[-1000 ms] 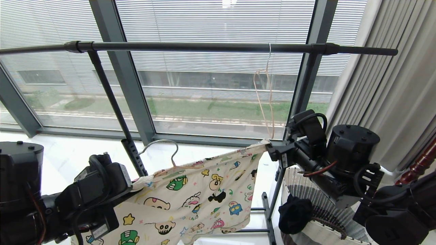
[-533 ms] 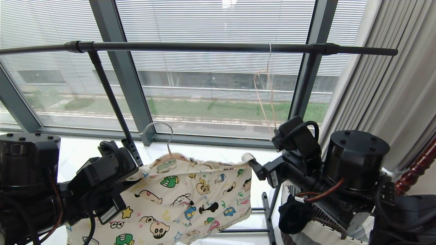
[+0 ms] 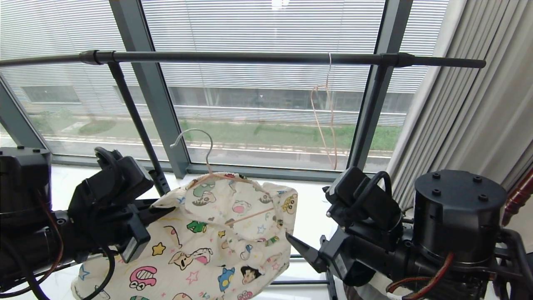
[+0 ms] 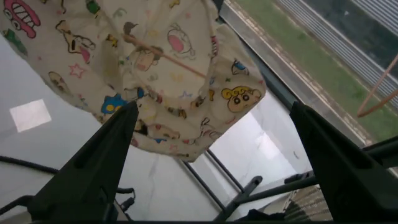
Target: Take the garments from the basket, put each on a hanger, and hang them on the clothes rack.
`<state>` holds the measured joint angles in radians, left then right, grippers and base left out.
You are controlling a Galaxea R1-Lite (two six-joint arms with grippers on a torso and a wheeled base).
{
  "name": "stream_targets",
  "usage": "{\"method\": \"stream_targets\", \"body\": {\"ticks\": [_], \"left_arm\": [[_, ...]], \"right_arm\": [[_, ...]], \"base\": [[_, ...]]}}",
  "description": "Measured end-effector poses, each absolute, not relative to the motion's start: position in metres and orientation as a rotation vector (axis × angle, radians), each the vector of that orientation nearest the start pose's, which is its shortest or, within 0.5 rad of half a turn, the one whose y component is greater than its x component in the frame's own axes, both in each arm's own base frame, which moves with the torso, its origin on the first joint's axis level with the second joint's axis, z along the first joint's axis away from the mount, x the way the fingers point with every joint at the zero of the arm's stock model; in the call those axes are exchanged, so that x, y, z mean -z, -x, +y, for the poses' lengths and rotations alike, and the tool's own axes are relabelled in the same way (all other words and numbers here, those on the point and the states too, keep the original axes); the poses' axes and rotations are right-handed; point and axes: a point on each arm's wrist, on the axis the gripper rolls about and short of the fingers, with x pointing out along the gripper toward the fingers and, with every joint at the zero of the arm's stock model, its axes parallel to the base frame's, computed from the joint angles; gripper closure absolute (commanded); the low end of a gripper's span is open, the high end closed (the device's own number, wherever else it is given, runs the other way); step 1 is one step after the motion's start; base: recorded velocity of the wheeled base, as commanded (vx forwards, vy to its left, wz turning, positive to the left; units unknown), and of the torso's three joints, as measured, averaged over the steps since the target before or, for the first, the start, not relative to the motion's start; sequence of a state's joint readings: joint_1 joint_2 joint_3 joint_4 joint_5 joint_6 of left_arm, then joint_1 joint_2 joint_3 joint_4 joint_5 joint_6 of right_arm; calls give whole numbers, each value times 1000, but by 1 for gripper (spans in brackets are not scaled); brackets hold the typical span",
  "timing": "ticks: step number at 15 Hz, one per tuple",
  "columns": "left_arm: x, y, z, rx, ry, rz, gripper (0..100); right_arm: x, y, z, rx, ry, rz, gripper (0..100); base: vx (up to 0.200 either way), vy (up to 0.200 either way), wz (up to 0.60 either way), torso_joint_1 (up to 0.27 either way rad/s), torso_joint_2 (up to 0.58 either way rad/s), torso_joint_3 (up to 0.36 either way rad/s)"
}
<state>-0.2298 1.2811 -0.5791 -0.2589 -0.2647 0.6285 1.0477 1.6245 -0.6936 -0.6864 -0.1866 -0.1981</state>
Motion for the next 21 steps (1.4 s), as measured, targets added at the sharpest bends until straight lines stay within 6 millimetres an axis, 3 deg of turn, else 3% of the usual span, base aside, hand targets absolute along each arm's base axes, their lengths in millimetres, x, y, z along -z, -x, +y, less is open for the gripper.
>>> {"method": "stream_targets", "body": {"ticks": [3,11,21], "left_arm": [[-201,-175,-58,636,-480,249,100],[-195,-141,-97,929,-597,149,100],[-207,-125,-117,1059,-665,22,100]], "right_arm": [[-187,-139,232,-939,338,136,0],[-214,-167,208,-1246,573,183,0],[-199,-169,210,-1319,640,288,0]], "base": [[0,0,0,0,0,0],[0,0,0,0,0,0],[0,0,0,0,0,0]]}}
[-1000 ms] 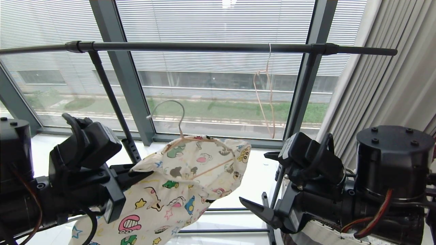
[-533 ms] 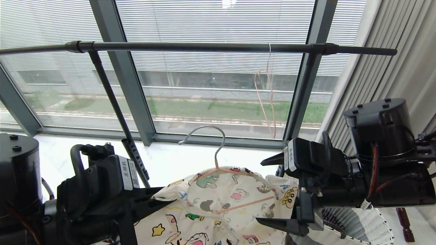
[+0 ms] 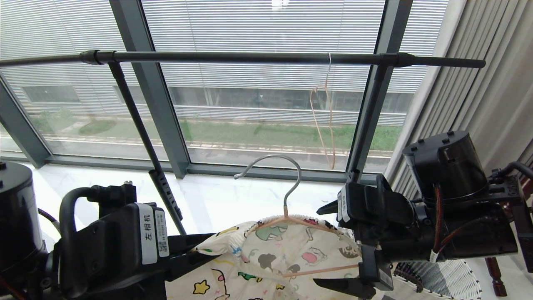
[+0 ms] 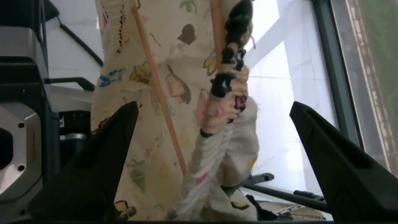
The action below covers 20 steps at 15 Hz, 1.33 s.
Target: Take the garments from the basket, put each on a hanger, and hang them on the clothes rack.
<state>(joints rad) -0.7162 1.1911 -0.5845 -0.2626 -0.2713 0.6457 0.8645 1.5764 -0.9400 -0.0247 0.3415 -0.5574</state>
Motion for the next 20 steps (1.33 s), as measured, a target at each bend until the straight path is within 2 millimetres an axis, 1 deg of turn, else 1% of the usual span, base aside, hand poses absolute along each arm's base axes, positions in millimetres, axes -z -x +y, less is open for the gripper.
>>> {"method": "stream_targets", "body": {"ticks": [1,5,7,12,13,16,20], "left_arm": [[-208,-125,-118,1061,-664,14,100],[-210,-122,-122,1083,-666,-1,100],[-210,-121,-122,1086,-666,-3,100],[-209,-121,-122,1086,-667,-3,100],[-208,-120,-121,1087,-667,1,0],[-202,-117,-118,1077,-675,23,0],[-195,-110,-107,1009,-694,48,0]], "right_arm": [[-197,-169,210,-1321,642,293,100],[-195,-172,213,-1305,651,301,100],[-195,-174,213,-1253,669,295,100],[-202,-180,217,-1212,649,190,100],[-203,-180,217,-1205,641,161,100],[-201,-179,217,-1202,641,114,100],[-204,-193,207,-1129,675,-19,100]], "base": [[0,0,0,0,0,0],[0,0,0,0,0,0],[0,0,0,0,0,0],[0,0,0,0,0,0],[0,0,0,0,0,0],[0,0,0,0,0,0],[0,0,0,0,0,0]]}}
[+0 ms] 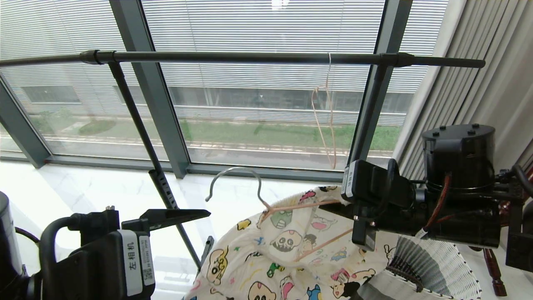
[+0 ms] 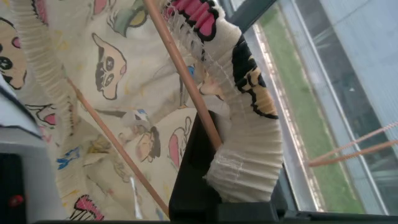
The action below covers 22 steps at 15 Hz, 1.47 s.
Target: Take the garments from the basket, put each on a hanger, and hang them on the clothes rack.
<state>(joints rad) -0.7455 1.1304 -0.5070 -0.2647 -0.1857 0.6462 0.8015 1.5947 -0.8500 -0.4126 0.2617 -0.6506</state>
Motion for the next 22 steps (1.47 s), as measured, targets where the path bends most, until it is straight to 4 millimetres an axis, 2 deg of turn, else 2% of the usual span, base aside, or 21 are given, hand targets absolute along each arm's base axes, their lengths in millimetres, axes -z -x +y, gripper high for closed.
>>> {"method": "stream_targets", "body": {"ticks": [3,7,11,16,17,22], "left_arm": [[-188,-104,-97,983,-693,60,0],[-167,-103,-70,849,-680,163,0],[-143,-107,-42,690,-625,320,0],[-128,-110,-39,680,-558,423,0],[-126,-110,-39,682,-536,440,100],[-121,-110,-39,681,-507,477,100]], "right_arm": [[-205,-202,198,-1061,666,-75,100],[-208,-210,189,-1005,642,-101,100],[-220,-206,185,-990,587,-119,100],[-239,-188,183,-1010,532,-178,100],[-241,-183,183,-1019,527,-192,100],[-243,-168,179,-1050,522,-208,100]], "base": [[0,0,0,0,0,0],[0,0,0,0,0,0],[0,0,0,0,0,0],[0,0,0,0,0,0],[0,0,0,0,0,0],[0,0,0,0,0,0]]}}
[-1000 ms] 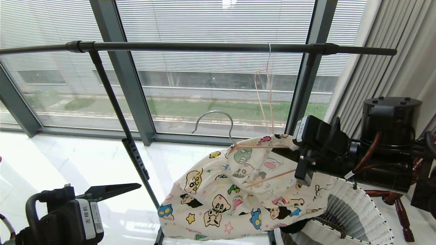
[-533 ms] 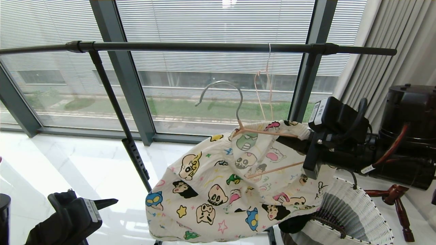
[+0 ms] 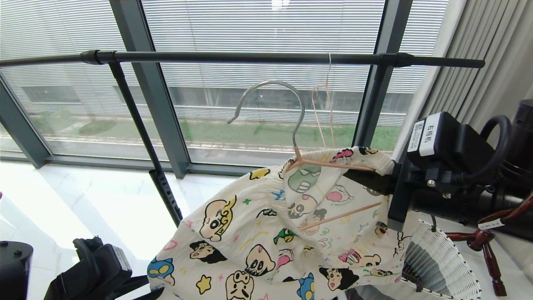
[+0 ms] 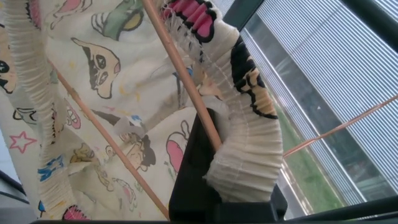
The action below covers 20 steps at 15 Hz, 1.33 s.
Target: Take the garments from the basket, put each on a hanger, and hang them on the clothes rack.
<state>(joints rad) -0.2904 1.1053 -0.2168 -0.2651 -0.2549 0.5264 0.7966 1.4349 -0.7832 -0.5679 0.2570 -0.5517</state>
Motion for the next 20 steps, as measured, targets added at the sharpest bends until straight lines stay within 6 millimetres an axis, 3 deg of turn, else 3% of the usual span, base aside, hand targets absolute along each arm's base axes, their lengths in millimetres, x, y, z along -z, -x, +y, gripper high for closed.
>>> {"method": "stream_targets", "body": {"ticks": [7,15,16,20], "left_arm": [[-119,-113,-32,621,-493,501,100],[-115,-122,-6,367,-500,593,100],[-115,-122,-6,367,-511,591,0],[-121,-127,-5,344,-516,538,0]], "right_arm": [[-245,-166,177,-1009,477,-178,100],[-247,-168,175,-944,392,-128,100],[-247,-168,175,-938,386,-123,100],[-241,-170,173,-839,383,-75,100]], "base": [[0,0,0,0,0,0],[0,0,0,0,0,0],[0,0,0,0,0,0],[0,0,0,0,0,0]]}}
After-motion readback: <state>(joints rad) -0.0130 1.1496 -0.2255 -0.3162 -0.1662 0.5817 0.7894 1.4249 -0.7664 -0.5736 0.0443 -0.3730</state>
